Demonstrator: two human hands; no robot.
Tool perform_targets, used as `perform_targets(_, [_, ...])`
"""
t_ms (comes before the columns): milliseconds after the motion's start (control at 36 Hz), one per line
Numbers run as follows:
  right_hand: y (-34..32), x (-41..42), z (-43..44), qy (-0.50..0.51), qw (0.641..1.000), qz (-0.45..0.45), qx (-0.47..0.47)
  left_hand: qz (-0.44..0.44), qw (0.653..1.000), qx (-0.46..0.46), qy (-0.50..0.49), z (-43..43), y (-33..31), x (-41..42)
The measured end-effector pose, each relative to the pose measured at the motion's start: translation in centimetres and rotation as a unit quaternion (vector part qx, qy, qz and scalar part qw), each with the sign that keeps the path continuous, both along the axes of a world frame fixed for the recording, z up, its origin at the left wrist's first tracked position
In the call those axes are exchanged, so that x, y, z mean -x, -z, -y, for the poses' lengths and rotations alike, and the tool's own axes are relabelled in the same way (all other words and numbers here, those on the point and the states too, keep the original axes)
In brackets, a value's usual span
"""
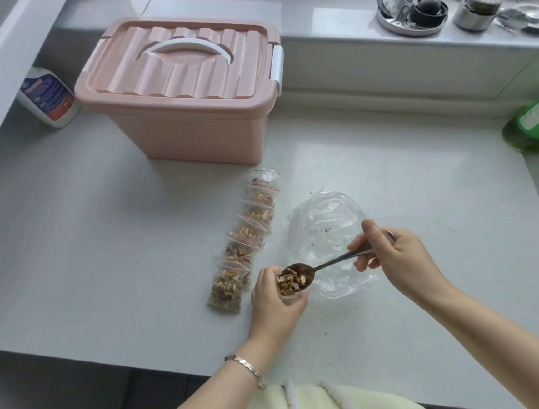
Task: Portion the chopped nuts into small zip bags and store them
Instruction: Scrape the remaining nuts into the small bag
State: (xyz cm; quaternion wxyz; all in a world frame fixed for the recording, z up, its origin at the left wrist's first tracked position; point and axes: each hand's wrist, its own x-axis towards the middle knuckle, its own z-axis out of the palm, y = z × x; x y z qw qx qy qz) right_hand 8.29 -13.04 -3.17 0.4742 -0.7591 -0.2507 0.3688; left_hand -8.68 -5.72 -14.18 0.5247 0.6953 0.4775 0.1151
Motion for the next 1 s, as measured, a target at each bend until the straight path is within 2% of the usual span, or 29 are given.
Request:
perform_targets(139, [-0.9,0.9,-0.5,-0.059,0.995,0.084,0.004,0.0,1.0,0.003,-0.004,0.0,-0.1,-0.2])
perform_targets(222, [-1.7,1.7,-0.5,-0.112,0.979,0.167,-0.009,0.002,1.0,-0.001,-0.01,0.0,-0.1,-0.3])
perform_targets(278, [-1.8,2.3,-0.4,-0.162,0.95,0.264,-0.035,0.006,1.0,-0.005,-0.014,0.1,0.0,-0.4])
perform_targets(361, [-1.8,2.8,-0.1,-0.223,0.882,0.408,-0.081,0.012,1.0,-0.017,-0.019,0.1,0.1,-0.4])
perform_targets(444, [-1.6,2.9,0.1,-0.241,0.842,0.471,-0.11,0.018,1.0,-0.01,-0.022,0.1,0.0,-0.4])
perform_targets(556, [-1.7,2.8,0.4,-0.234,0.827,0.493,-0.135,0.021,0.999,-0.002,-0.028,0.1,0.0,-0.5])
perform_targets(833, [-0.3,3.2,1.1,-0.197,0.861,0.453,-0.122,0.025,0.999,0.019,-0.023,0.3,-0.4,-0.5])
perform_targets(1000, [0.0,3.4,1.4,-0.192,0.857,0.458,-0.137,0.015,0.999,0.025,-0.015,0.1,-0.7,-0.3])
